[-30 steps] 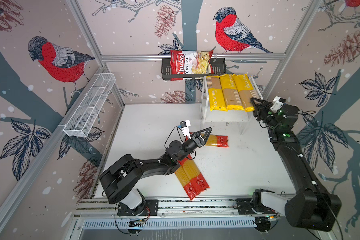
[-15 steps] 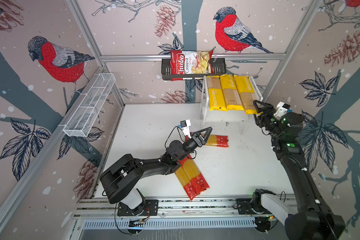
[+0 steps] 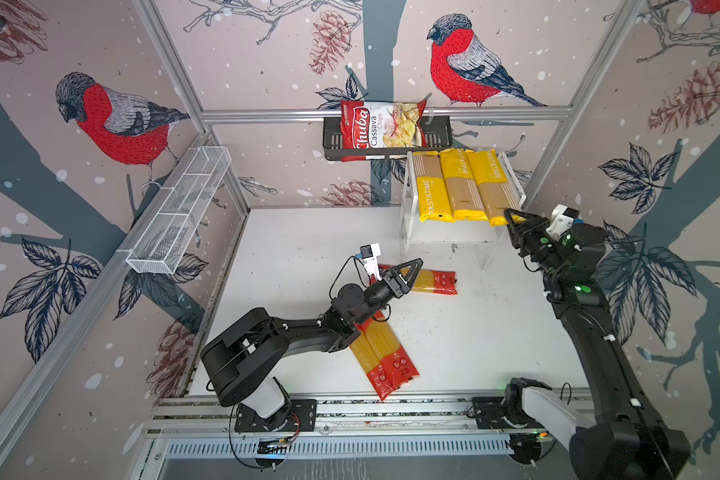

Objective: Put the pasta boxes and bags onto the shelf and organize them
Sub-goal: 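Hold the pack upright on the shelf with the right gripper, then open the right gripper and draw it back from the shelf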

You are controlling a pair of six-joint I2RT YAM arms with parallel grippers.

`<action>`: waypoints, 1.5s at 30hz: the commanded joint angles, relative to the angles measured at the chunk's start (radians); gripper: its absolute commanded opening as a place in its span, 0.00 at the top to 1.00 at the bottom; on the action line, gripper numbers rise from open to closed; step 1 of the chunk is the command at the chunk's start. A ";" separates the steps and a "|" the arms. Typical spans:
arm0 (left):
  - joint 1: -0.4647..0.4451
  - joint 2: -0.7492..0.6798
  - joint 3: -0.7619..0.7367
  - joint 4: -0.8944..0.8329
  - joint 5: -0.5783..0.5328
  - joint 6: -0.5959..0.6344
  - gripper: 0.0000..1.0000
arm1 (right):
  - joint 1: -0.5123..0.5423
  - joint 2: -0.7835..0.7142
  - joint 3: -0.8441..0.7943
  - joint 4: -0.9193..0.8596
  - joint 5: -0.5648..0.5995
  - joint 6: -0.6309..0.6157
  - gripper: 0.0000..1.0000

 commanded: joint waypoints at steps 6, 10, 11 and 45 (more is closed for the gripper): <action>0.000 -0.016 -0.006 0.034 -0.005 0.011 0.31 | 0.005 0.076 0.041 0.123 -0.028 0.037 0.76; 0.001 -0.016 -0.002 0.025 -0.005 0.018 0.31 | 0.005 0.080 0.036 0.131 -0.024 0.046 0.76; 0.000 -0.017 -0.001 0.024 -0.005 0.020 0.31 | 0.004 0.082 0.040 0.129 -0.026 0.044 0.75; -0.083 -0.280 -0.088 -0.791 -0.284 0.329 0.30 | 0.444 -0.154 -0.411 -0.064 0.197 -0.063 0.31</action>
